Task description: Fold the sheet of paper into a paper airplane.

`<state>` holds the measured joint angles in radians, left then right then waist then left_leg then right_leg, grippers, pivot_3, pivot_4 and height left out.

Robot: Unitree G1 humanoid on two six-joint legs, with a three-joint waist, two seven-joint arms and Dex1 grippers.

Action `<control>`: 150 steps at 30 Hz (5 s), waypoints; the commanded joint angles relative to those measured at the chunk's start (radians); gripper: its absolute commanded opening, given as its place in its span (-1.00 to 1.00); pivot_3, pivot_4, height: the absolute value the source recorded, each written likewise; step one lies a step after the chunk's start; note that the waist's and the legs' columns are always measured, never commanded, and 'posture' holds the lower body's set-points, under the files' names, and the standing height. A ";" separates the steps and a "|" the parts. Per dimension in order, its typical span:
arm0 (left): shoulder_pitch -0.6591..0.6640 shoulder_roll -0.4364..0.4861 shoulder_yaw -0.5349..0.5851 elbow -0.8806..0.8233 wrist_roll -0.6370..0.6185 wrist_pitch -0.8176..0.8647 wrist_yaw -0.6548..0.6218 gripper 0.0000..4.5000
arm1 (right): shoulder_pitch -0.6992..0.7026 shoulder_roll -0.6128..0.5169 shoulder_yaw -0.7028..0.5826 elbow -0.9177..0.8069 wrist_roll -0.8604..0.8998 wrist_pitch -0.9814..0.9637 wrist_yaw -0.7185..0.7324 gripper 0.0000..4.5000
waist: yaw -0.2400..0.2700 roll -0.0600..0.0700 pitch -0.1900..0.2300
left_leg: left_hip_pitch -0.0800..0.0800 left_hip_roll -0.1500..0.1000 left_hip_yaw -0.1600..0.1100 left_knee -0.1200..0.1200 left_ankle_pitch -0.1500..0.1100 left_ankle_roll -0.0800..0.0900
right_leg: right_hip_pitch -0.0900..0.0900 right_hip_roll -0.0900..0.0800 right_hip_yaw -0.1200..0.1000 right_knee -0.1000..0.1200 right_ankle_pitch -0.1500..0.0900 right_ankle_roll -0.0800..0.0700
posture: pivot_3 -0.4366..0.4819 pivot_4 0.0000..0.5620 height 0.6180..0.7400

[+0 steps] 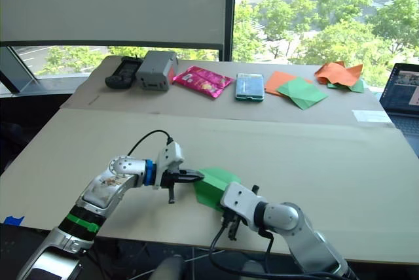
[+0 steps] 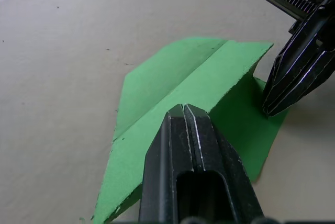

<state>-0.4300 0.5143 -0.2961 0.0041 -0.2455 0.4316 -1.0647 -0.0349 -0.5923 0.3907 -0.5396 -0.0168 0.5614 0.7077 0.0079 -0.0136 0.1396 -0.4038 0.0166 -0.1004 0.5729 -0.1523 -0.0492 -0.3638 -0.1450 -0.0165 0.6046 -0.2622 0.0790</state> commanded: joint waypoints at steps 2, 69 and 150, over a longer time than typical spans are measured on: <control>0.021 0.012 0.010 -0.064 -0.015 0.026 -0.005 -1.00 | 0.003 -0.001 0.018 -0.003 -0.007 0.015 -0.001 -0.98 | 0.000 0.000 0.000 | 0.000 0.000 0.000 0.000 0.000 0.000 | 0.000 0.000 0.000 0.000 0.000 0.000 | -0.05 -0.47 0.44; 0.162 0.044 -0.004 -0.179 0.023 -0.010 0.032 -1.00 | -0.132 0.362 -0.664 0.085 0.723 0.850 -0.308 0.32 | 0.001 0.003 0.000 | -0.003 0.000 0.000 0.000 0.000 0.000 | -0.006 0.000 0.001 0.004 0.000 -0.001 | -0.05 -0.47 0.44; 0.202 0.121 -0.035 -0.175 0.021 -0.006 0.030 -1.00 | -0.032 0.234 -0.321 0.097 0.526 0.236 -0.197 0.17 | -0.006 0.008 0.002 | -0.011 0.000 -0.001 -0.002 0.000 0.000 | -0.008 0.000 0.000 -0.007 0.000 0.000 | -0.05 -0.47 0.44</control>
<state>-0.2321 0.6237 -0.3253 -0.1772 -0.2445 0.4490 -1.0306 -0.0470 -0.3626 0.0791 -0.4228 0.4852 0.7948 0.5012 0.0018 -0.0056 0.1413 -0.4143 0.0163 -0.1012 0.5709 -0.1527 -0.0495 -0.3718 -0.1451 -0.0166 0.5975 -0.2623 0.0786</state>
